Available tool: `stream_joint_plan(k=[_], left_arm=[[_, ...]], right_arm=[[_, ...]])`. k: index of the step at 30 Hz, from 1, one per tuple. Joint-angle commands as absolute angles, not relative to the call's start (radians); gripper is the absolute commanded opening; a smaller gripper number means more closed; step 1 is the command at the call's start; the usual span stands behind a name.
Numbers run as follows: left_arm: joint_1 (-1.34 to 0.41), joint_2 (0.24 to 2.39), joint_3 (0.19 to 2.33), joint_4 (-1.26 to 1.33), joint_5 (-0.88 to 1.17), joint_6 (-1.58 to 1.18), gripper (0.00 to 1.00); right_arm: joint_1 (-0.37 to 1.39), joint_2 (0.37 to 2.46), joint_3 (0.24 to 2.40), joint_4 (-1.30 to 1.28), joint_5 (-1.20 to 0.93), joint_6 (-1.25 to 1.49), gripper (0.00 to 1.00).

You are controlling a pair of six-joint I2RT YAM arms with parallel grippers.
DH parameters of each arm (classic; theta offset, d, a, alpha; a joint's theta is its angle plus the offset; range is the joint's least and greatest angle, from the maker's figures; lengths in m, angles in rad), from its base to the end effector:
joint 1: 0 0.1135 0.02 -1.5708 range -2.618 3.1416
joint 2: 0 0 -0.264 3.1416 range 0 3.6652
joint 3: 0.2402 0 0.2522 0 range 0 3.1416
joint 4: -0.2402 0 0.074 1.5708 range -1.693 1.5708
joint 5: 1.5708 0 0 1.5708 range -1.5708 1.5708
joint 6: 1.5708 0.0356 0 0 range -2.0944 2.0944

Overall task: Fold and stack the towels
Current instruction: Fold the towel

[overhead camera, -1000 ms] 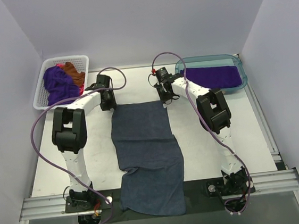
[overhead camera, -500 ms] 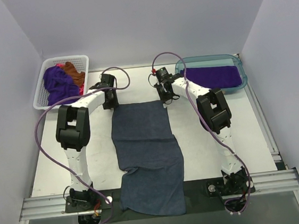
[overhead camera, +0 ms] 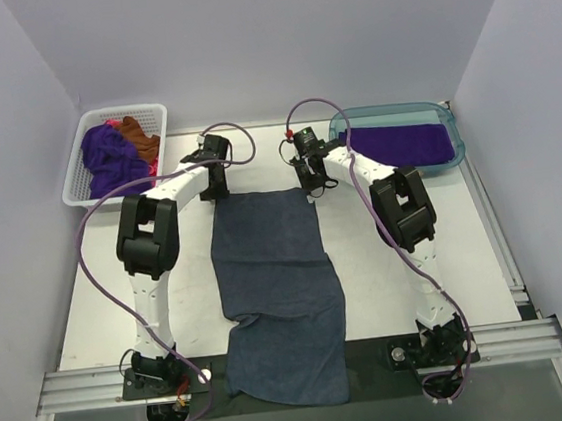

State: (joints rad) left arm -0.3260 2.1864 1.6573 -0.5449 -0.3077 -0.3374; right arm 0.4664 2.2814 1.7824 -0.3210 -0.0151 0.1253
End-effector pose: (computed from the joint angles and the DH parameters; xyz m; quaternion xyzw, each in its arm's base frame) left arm 0.4446 -0.1389 0.1623 -0.0431 0.9576 0.0613 0.2781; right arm 0.4560 0.2302 0.1689 -0.1606 0.9164 0.1136 0.3487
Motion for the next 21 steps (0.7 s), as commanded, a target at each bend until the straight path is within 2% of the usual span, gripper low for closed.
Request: stream_joint_plan(k=[1, 4, 6, 9, 14, 18, 21], left_arm=[[-0.333, 2.269, 1.683, -0.675, -0.394, -0.345, 0.39], [-0.330, 2.269, 1.695, -0.710, -0.425, -0.365, 0.39], [-0.328, 2.270, 1.703, -0.724, -0.434, -0.364, 0.46], [-0.328, 2.284, 1.723, -0.758, -0.411, -0.362, 0.50], [-0.322, 2.307, 1.746, -0.831, -0.368, -0.394, 0.47], [-0.301, 2.264, 1.683, -0.838, -0.348, -0.443, 0.40], [-0.285, 2.218, 1.634, -0.821, -0.344, -0.449, 0.40]], right_arm=[[0.476, 2.287, 1.730, -0.462, -0.028, 0.117, 0.00], [0.472, 2.283, 1.721, -0.459, -0.028, 0.114, 0.00], [0.474, 2.281, 1.718, -0.457, -0.028, 0.112, 0.00], [0.474, 2.278, 1.715, -0.456, -0.031, 0.115, 0.00], [0.472, 2.266, 1.706, -0.451, -0.035, 0.117, 0.00], [0.472, 2.252, 1.695, -0.448, -0.037, 0.112, 0.00], [0.472, 2.243, 1.686, -0.443, -0.041, 0.115, 0.00]])
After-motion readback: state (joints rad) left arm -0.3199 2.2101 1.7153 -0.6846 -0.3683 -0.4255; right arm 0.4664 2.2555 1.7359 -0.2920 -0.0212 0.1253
